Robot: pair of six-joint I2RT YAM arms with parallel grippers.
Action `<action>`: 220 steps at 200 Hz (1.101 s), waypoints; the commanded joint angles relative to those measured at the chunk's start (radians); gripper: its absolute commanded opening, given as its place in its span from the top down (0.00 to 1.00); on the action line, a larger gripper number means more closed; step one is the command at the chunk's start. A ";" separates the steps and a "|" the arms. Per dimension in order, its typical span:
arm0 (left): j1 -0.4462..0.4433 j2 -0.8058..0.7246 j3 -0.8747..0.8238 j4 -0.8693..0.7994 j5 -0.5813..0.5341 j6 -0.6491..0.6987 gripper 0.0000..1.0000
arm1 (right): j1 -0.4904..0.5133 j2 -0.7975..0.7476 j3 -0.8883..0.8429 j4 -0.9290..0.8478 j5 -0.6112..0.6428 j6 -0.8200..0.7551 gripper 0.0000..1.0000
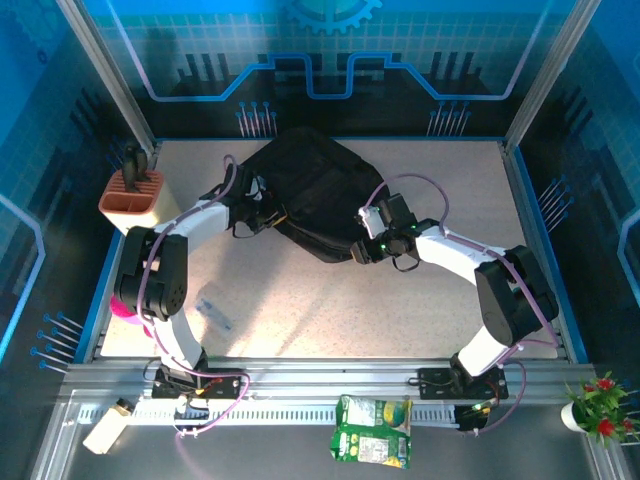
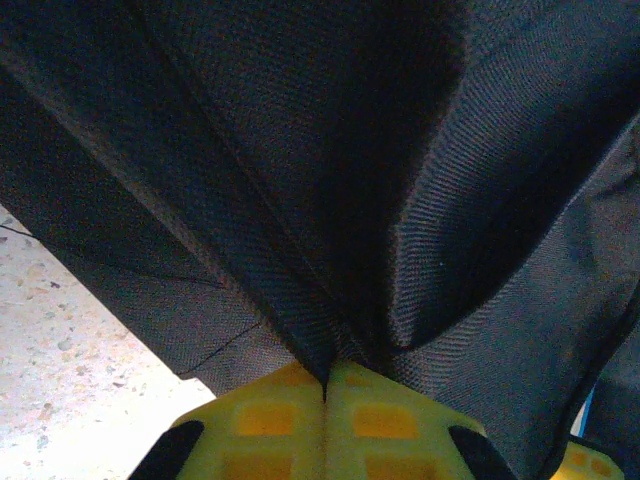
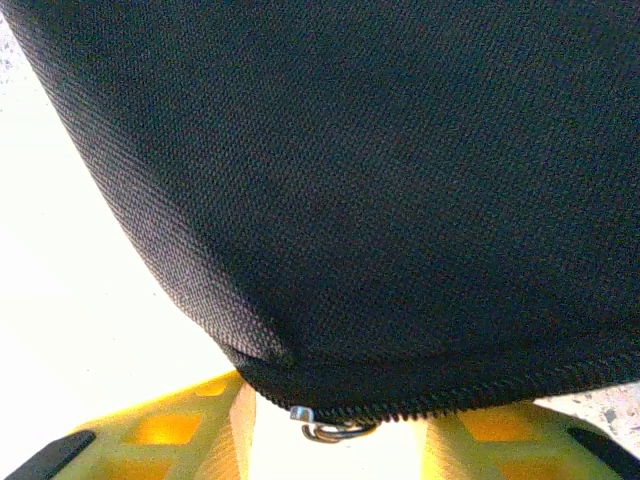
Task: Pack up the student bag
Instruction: Zip the student bag at the top-center of the table.
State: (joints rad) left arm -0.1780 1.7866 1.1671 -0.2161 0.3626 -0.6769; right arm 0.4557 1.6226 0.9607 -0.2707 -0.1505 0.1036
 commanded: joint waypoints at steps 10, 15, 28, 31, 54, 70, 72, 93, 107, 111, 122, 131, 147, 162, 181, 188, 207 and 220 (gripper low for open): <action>0.014 0.007 0.049 -0.016 0.009 0.029 1.00 | -0.009 0.005 -0.017 0.028 0.001 -0.018 0.56; 0.015 0.005 0.051 -0.020 0.009 0.031 1.00 | -0.007 0.005 -0.019 0.027 0.005 -0.017 0.55; 0.018 0.005 0.057 -0.028 0.009 0.035 1.00 | -0.001 0.003 -0.029 0.035 0.012 -0.012 0.52; 0.018 0.005 0.058 -0.029 0.009 0.036 1.00 | 0.001 0.005 -0.030 0.037 0.012 -0.010 0.51; 0.022 0.010 0.069 -0.034 0.013 0.039 1.00 | 0.016 0.021 -0.030 0.045 0.019 -0.004 0.49; 0.021 0.016 0.074 -0.034 0.018 0.037 1.00 | 0.026 0.038 -0.024 0.057 0.034 0.000 0.50; 0.022 0.018 0.076 -0.034 0.019 0.037 1.00 | 0.026 0.040 -0.024 0.058 0.034 0.001 0.51; 0.023 0.023 0.080 -0.037 0.021 0.037 1.00 | 0.030 0.055 -0.007 0.075 0.055 -0.003 0.55; 0.023 0.023 0.083 -0.040 0.021 0.040 1.00 | 0.031 0.058 0.001 0.093 0.063 -0.006 0.59; 0.023 0.023 0.084 -0.041 0.020 0.040 1.00 | 0.031 0.058 0.004 0.097 0.067 -0.008 0.61; 0.025 0.025 0.087 -0.044 0.019 0.042 1.00 | 0.030 0.061 0.011 0.106 0.086 -0.010 0.71; 0.025 0.025 0.090 -0.046 0.019 0.045 1.00 | 0.032 0.059 0.017 0.104 0.109 -0.006 0.80; 0.028 0.025 0.094 -0.048 0.016 0.048 1.00 | 0.031 0.049 0.010 0.108 0.151 0.009 0.92; 0.030 0.030 0.099 -0.052 0.013 0.051 1.00 | 0.032 0.025 -0.006 0.113 0.165 0.021 1.00; 0.035 0.028 0.101 -0.060 -0.002 0.051 1.00 | 0.046 -0.002 -0.012 0.102 0.149 0.027 1.00; 0.036 0.021 0.097 -0.066 -0.016 0.049 0.97 | 0.057 -0.006 -0.006 0.091 0.145 0.026 1.00; 0.047 -0.015 0.071 -0.075 -0.055 0.035 0.78 | 0.100 0.000 0.028 0.057 0.147 0.027 1.00; 0.057 -0.055 0.035 -0.075 -0.078 0.019 0.68 | 0.136 0.014 0.059 0.041 0.131 0.034 1.00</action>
State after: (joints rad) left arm -0.1524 1.8111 1.2324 -0.2703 0.3439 -0.6498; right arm 0.5301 1.6436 0.9565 -0.2005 -0.0067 0.1234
